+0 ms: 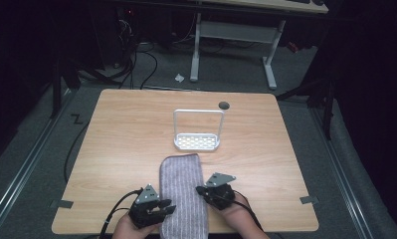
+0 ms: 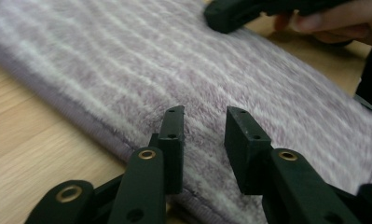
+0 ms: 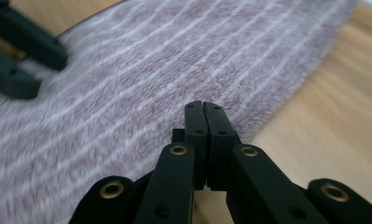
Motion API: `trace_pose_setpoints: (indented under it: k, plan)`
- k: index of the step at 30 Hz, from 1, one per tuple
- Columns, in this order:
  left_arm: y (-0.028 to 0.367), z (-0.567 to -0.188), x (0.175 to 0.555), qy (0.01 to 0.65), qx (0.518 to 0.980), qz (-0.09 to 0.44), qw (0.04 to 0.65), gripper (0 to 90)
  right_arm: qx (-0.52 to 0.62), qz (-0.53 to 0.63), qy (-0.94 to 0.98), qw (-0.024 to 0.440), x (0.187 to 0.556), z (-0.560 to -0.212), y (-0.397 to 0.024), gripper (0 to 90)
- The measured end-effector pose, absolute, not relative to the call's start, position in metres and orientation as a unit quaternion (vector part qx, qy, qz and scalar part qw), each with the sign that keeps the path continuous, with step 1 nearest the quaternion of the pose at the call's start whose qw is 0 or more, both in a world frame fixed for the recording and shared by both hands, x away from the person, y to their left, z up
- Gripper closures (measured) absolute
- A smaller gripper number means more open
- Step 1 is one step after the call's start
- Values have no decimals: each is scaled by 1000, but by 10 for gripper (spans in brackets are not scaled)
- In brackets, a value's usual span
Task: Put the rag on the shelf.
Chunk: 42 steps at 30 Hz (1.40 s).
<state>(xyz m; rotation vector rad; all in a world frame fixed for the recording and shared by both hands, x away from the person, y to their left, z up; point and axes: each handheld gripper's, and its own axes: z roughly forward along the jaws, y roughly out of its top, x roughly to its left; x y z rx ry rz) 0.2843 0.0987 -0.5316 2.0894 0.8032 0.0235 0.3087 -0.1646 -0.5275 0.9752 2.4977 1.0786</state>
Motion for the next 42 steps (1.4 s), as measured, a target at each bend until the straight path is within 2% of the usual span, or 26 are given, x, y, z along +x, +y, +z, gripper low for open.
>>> trace_pose_setpoints:
  k: [1, 3, 6, 7, 8, 11, 14, 17, 22, 25, 28, 32, 36, 42]
  plan:
    - [95, -528, 286, 307, 847, 15, 434, 638, 345, 370, 854, 123, 300, -525, -175, 820]
    - [93, -516, 292, 287, 846, 53, 446, 627, 348, 379, 849, 124, 298, -523, -178, 816]
    - [90, -510, 313, 308, 835, 67, 452, 614, 362, 395, 833, 138, 307, -518, -183, 807]
    - [88, -512, 321, 317, 836, 70, 443, 629, 384, 393, 824, 138, 322, -520, -182, 786]
    - [86, -515, 327, 324, 836, 73, 437, 629, 384, 393, 824, 138, 322, -520, -182, 786]
    - [80, -527, 335, 325, 853, 73, 401, 728, 408, 381, 819, 131, 338, -529, -180, 775]
    - [80, -529, 328, 325, 850, 59, 410, 725, 399, 372, 826, 141, 335, -528, -180, 771]
    - [75, -529, 310, 302, 856, 20, 420, 694, 392, 365, 833, 139, 320, -528, -191, 756]
    - [72, -527, 304, 286, 860, 28, 422, 645, 402, 369, 829, 124, 308, -528, -202, 742]
    - [81, -524, 321, 324, 839, 50, 435, 617, 409, 368, 826, 124, 306, -527, -203, 743]
    - [88, -524, 337, 366, 812, 83, 447, 537, 408, 365, 827, 131, 304, -527, -201, 743]
    - [83, -529, 353, 389, 806, 101, 435, 450, 412, 370, 823, 126, 305, -528, -202, 744]
    - [75, -533, 358, 398, 806, 115, 423, 504, 411, 369, 824, 127, 303, -528, -201, 745]
    - [68, -535, 361, 404, 804, 106, 423, 511, 408, 363, 828, 127, 297, -526, -202, 749]
